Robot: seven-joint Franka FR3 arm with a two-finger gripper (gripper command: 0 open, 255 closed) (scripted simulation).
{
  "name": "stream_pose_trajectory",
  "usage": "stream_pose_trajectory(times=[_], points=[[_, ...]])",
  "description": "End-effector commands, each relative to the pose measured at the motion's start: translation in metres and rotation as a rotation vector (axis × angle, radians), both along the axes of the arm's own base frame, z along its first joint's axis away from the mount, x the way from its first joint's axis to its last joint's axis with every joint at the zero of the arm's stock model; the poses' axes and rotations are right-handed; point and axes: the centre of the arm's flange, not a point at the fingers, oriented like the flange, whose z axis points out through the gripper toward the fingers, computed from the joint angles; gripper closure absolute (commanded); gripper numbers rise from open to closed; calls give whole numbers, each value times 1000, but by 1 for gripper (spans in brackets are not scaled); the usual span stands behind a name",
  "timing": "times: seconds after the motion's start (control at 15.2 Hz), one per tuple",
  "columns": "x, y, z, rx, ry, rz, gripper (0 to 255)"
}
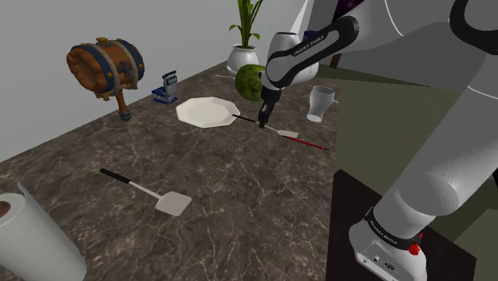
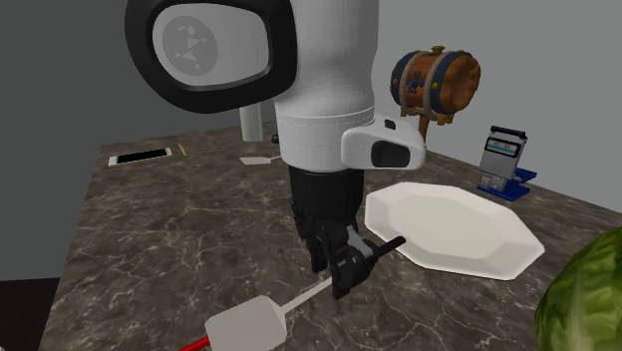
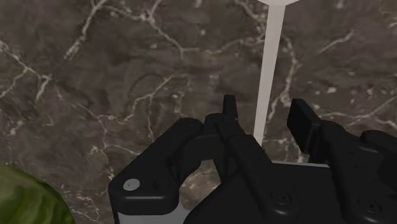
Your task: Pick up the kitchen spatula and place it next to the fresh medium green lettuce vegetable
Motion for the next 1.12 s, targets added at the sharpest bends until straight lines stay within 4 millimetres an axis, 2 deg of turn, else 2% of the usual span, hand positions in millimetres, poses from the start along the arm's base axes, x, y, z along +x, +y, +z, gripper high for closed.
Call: stream_pose_trajectory(times=[0.0, 0.26, 0.53, 1.06], points=[[0, 0, 0, 0, 0, 0, 0], [0, 0, 0, 0, 0, 0, 0], [-3, -2, 50, 0, 0, 0, 0], [-3, -2, 50, 0, 0, 0, 0]])
